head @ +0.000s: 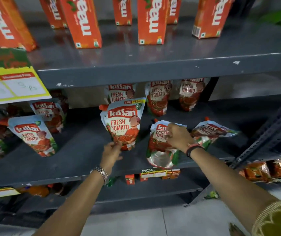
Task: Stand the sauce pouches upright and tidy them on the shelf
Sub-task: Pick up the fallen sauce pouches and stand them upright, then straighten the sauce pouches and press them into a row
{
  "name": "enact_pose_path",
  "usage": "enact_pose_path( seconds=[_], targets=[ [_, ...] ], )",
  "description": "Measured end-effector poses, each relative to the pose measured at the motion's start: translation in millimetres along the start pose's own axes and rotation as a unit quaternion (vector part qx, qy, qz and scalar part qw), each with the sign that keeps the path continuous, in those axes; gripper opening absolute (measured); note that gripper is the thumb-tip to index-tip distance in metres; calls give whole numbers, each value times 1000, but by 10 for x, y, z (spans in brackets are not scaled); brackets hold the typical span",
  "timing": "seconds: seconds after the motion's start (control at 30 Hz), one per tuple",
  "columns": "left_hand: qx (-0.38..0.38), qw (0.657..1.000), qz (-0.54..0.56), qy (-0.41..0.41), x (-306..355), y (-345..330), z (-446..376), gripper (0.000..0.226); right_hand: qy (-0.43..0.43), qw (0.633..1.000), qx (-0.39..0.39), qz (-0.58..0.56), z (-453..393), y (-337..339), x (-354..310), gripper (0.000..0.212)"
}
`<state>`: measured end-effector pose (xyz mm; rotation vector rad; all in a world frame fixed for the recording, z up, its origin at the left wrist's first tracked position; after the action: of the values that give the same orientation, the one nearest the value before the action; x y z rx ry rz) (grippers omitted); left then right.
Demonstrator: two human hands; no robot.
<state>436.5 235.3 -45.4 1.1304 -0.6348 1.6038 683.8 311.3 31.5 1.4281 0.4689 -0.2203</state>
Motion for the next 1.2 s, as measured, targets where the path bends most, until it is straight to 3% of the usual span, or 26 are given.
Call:
enact_pose_path(
  seconds=[0.1, 0.2, 0.27, 0.4, 0.5, 0.6, 0.77, 0.93, 1.07, 1.2],
  targets=[
    [-74, 995, -10, 66, -142, -360, 129, 24, -83, 991, -56, 87, 149, 52, 286, 32],
    [-106, 991, -37, 70, -70, -648, 95, 36, -136, 980, -136, 55, 234, -77, 398, 45],
    [-135, 985, -61, 91, -5, -866, 52, 43, -200, 968, -137, -69, 250, -180, 473, 44],
    [-132, 976, -174, 27, 149, -1070, 1, 43, -288, 879, -120, -360, 300, -437, 560, 33],
    [-144, 967, -206, -37, 249, -1099, 18, 28, -271, 848, -63, -451, 330, -407, 581, 17],
    [-148, 961, -204, -112, 287, -1073, 73, 18, -221, 888, -22, -403, 295, -314, 602, 13],
    [-129, 971, -88, -181, 501, -1076, 184, 18, -100, 938, 108, -315, 155, 105, 491, 19],
    [-116, 974, 1, -194, 784, -1247, 9, 12, -86, 874, 205, -432, 6, 308, 412, 42],
    [-99, 976, 15, -196, 807, -1387, -153, 35, -108, 849, 203, -476, -140, 289, 420, 41],
    [-65, 984, -4, -166, 617, -1404, -251, 37, -116, 873, 141, -453, -198, 181, 449, 39]
  ],
)
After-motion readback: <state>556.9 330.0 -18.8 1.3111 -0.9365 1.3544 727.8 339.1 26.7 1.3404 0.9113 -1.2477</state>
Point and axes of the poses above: each hand's wrist, its own z-axis away from the middle knuckle, its own y-axis out of the back of the hand, x = y × z, the point moved 6 cm from there along -z, towards the middle knuckle
